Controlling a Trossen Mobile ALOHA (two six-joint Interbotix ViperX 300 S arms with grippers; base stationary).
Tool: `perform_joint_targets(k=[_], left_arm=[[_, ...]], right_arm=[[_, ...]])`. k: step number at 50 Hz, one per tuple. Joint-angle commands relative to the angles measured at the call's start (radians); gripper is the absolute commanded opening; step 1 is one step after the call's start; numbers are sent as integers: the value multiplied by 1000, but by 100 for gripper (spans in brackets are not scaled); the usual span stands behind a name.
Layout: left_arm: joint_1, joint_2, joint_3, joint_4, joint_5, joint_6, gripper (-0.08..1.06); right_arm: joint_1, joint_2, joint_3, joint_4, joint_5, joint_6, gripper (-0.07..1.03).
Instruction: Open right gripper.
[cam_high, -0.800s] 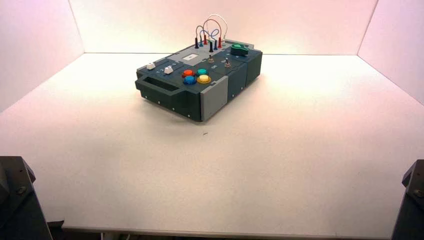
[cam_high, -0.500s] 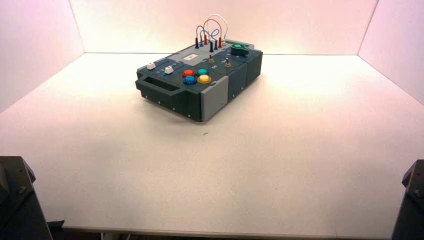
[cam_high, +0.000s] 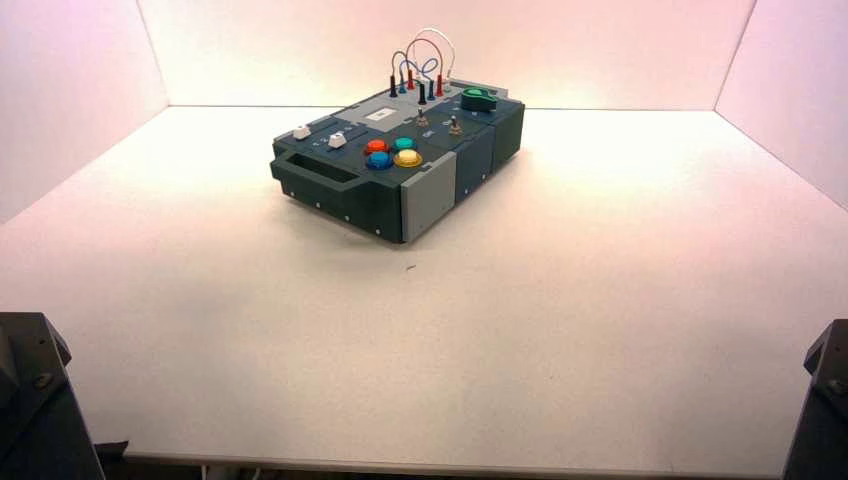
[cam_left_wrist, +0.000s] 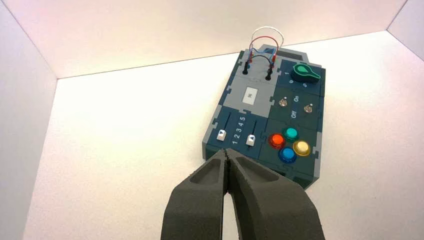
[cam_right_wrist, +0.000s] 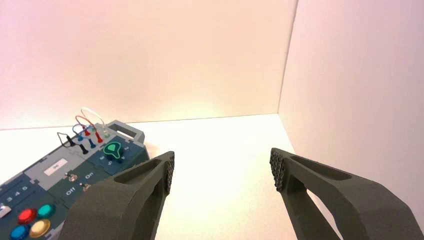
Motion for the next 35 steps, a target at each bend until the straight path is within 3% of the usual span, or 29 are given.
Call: perform_joint_targets(k=[1, 35], left_arm=[[3, 11, -31, 0, -6, 3, -3], [3, 29, -38, 0, -5, 3, -3]], right_arm=[[-5, 18, -15, 5, -14, 2, 99], [-5, 28, -14, 3, -14, 3, 99]])
